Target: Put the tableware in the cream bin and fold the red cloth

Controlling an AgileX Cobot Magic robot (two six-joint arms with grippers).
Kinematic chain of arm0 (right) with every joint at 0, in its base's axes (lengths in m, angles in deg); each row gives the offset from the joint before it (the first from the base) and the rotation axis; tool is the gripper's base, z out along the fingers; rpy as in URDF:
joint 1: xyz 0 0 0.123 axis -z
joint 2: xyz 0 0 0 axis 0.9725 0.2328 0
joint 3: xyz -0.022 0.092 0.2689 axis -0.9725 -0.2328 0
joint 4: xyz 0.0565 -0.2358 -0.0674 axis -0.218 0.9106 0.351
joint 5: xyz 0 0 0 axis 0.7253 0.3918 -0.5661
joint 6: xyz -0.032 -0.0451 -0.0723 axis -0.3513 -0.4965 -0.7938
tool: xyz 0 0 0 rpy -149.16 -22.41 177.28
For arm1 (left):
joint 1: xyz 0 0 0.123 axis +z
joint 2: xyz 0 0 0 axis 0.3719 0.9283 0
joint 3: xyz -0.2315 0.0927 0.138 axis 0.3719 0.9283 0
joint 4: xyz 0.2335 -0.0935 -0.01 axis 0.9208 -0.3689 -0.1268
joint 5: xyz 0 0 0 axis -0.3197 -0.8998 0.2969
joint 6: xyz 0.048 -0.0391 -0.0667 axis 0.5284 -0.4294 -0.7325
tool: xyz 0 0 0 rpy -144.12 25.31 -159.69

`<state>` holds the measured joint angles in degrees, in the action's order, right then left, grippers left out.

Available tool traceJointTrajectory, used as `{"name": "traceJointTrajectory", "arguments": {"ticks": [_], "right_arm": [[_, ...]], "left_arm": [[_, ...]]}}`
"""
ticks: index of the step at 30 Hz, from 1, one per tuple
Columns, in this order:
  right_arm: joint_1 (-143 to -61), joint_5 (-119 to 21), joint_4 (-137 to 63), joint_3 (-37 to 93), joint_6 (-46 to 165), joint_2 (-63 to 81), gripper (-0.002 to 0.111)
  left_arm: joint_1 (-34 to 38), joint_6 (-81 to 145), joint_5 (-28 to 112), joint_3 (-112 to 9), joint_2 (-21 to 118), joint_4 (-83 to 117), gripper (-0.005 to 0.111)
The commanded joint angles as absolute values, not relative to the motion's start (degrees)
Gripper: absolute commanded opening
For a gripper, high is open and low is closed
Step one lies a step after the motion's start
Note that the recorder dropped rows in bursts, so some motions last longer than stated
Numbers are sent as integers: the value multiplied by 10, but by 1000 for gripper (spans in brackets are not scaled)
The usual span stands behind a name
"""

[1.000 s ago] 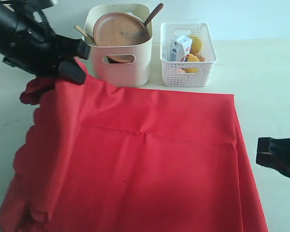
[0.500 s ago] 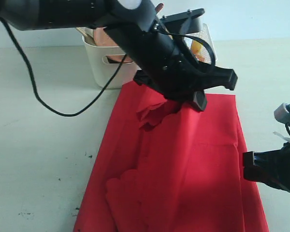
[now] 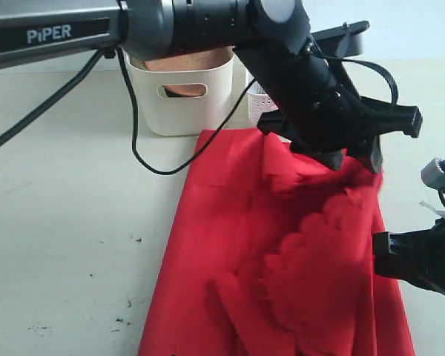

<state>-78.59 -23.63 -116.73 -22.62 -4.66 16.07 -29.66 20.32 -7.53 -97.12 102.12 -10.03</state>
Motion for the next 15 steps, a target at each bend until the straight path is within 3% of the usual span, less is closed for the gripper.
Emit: {"name": "traceJointTrajectory", "arguments": {"ticks": [1, 3, 8, 12, 15], "right_arm": [[-785, -242, -1171, -223, -51, 160, 0], [-785, -243, -1171, -223, -51, 160, 0], [-785, -256, -1171, -223, -51, 160, 0], [-785, -253, -1171, -223, -51, 150, 0], [-785, -235, -1171, -223, -51, 125, 0]], "left_arm": [[-307, 275, -66, -977, 1024, -124, 90], [-307, 316, -92, -977, 1017, -116, 104], [-271, 315, -164, -977, 997, -60, 104], [-230, 320, -214, -974, 998, -36, 97], [-214, 334, -224, -950, 1000, -40, 77]]}}
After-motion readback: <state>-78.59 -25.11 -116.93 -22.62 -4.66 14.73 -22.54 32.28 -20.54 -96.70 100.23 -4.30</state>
